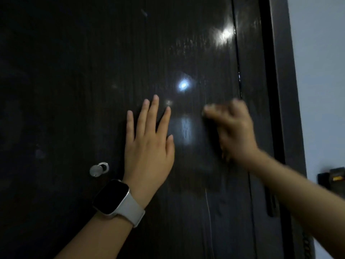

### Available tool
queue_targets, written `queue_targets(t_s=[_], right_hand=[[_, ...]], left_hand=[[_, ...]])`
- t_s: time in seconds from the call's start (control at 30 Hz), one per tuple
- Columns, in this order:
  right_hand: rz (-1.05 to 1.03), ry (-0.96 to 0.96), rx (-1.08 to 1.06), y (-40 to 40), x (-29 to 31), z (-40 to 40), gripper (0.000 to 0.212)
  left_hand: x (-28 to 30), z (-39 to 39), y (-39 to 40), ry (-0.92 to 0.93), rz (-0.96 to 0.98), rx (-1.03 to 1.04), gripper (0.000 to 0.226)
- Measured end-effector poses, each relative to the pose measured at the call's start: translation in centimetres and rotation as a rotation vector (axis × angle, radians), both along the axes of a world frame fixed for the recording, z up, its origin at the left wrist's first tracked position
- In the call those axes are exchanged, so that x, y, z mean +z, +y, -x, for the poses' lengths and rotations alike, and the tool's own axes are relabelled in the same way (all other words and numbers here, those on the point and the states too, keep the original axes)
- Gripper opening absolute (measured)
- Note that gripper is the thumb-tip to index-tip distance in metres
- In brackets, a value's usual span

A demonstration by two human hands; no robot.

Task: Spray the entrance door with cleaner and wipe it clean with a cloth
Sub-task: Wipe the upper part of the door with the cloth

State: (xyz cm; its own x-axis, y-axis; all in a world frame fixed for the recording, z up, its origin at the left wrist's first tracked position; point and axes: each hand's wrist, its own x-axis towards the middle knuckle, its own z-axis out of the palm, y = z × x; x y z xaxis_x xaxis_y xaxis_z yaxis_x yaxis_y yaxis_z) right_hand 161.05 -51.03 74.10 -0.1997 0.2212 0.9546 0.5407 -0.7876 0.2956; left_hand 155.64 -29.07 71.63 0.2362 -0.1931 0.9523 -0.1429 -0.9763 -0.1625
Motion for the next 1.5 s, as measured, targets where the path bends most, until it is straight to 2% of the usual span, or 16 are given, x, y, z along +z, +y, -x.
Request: queue_targets(t_s=[0.1,0.17,0.23,0.37,0.43,0.5,0.67,0.73,0.8,0.9,1.0,1.1,1.23,1.3,1.4,1.5], right_hand=[[-0.160,0.023,-0.009,-1.2,5.2,-0.1,0.031],[-0.154,0.012,-0.027,-1.2,4.4,-0.3,0.032],[-0.087,0.021,-0.030,-1.4,0.4,-0.5,0.033],[0.155,0.126,0.021,-3.4,-11.4,0.0,0.034],[0.254,0.194,0.008,-4.3,-14.1,0.5,0.039],[0.264,0.184,0.009,-4.8,-12.4,0.5,0.043],[-0.126,0.071,0.017,-5.9,0.0,-0.8,0.029],[-0.179,0.063,0.008,-6.2,2.1,-1.2,0.027],[-0.192,0.041,0.002,-6.2,0.6,-1.6,0.029],[-0.115,0.043,-0.016,-6.9,-6.0,-1.4,0.033],[-0.005,0.102,-0.020,-8.2,-9.9,-0.6,0.035],[0.041,0.100,-0.051,-8.9,-6.3,-0.1,0.031],[-0.115,0.044,-0.065,-8.9,2.5,-0.5,0.027],[-0.195,0.038,-0.035,-8.6,4.8,-1.0,0.025],[-0.198,0.025,-0.028,-9.0,3.1,-1.3,0.026],[-0.089,0.041,-0.065,-10.8,-4.5,-1.0,0.030]], left_hand=[[0.1,-0.3,-1.9,0.017,0.008,-0.058,0.064],[-0.2,-1.0,-2.7,0.013,0.036,-0.064,0.063],[-0.7,-1.6,-2.9,-0.007,0.048,-0.035,0.066],[-1.0,-2.0,-2.9,-0.037,0.043,-0.017,0.069],[-1.0,-2.0,-3.1,-0.043,0.045,-0.012,0.071],[-1.0,-2.1,-3.2,-0.050,0.041,-0.001,0.073],[-1.1,-2.3,-3.2,-0.050,0.040,0.011,0.075],[-1.1,-2.2,-3.3,-0.046,0.040,0.014,0.076],[-1.1,-2.0,-3.4,-0.036,0.050,0.003,0.075],[-1.3,-1.4,-4.3,-0.026,0.062,-0.069,0.068],[-1.6,-1.1,-6.9,-0.035,-0.024,-0.133,0.068],[-1.3,-1.7,-9.8,-0.048,-0.111,-0.200,0.067],[-0.4,-3.2,-12.4,-0.027,-0.094,-0.220,0.069],[-0.4,-4.0,-12.9,-0.033,-0.096,-0.157,0.069],[-0.8,-4.6,-13.0,-0.065,-0.120,-0.077,0.070],[-0.9,-4.8,-13.1,-0.073,-0.109,-0.089,0.070]])
